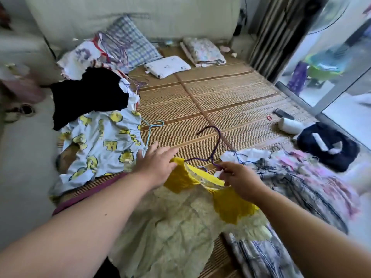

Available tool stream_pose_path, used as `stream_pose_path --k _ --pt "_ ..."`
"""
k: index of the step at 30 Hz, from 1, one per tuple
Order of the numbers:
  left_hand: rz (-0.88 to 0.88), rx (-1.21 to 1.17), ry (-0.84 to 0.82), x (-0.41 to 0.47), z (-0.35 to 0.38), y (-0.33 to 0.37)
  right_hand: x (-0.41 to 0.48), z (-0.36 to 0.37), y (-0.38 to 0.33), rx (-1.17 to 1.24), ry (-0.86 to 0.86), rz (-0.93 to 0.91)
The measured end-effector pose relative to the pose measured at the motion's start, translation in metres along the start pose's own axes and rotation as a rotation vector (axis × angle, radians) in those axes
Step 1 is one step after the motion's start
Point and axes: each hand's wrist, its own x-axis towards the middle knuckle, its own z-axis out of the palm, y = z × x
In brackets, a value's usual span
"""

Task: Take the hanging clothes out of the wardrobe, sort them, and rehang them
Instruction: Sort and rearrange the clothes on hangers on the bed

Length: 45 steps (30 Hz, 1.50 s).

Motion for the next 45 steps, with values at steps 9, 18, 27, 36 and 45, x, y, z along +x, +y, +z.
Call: stream_pose_path --k 9,18,27,36,45 --pt "0.2 -0.199 0.133 -0.036 -0.02 0.189 -0.095 -0.149 0.086 0.1 0.364 -0.055" --pt "0.306 -0.353 0.056 -0.027 0.038 0.441 -0.2 -0.311 0.28 -0.027 0.5 0.076" --pt "0.45 -0.534 -0.073 -0.018 0.079 0.637 -0.259 -0.479 0.388 -0.228 0.596 0.165" --pt "0.302 -0.486 -0.209 0.049 0.141 0.696 -0.214 -0.532 0.449 -0.221 0.721 0.157" --pt "0.111 -0.49 -0.28 0.171 0.207 0.676 -0.047 -0.523 0.512 -0.281 0.553 0.159"
